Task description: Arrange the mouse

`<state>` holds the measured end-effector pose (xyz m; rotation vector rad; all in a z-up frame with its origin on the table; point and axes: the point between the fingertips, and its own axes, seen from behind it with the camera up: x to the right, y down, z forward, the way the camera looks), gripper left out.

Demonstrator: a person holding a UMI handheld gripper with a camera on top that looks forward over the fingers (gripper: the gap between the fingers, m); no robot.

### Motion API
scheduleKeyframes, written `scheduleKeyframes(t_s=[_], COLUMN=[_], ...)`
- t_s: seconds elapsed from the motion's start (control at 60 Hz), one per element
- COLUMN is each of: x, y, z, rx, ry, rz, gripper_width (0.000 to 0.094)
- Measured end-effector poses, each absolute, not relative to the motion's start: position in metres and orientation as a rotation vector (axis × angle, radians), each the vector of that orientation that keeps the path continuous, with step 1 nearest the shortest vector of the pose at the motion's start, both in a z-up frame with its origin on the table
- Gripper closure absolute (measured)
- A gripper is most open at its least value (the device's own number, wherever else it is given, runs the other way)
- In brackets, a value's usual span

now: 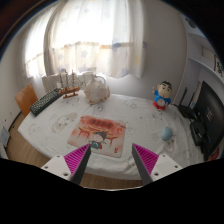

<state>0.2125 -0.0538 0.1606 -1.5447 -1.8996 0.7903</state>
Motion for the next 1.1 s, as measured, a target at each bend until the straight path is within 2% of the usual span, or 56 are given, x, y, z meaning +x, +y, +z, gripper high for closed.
scheduleKeyframes(t_s=[0.133, 0.317, 0.55, 0.833, 1.1], x=[0.209, 0.205, 0.2, 0.167, 0.105], y=[-0.017, 0.074, 0.142, 0.187, 0.218], z=[0.155, 0.141, 0.13, 0.101, 0.056], rx=[-1.595, -1.662, -1.705, -1.647, -1.6], ry=[-1.833, -1.729, -1.624, -1.566, -1.545], rz=[0.732, 0.663, 0.637, 0.724, 0.76], gripper_width=[0.0081, 0.0082, 0.0082, 0.0083, 0.0084])
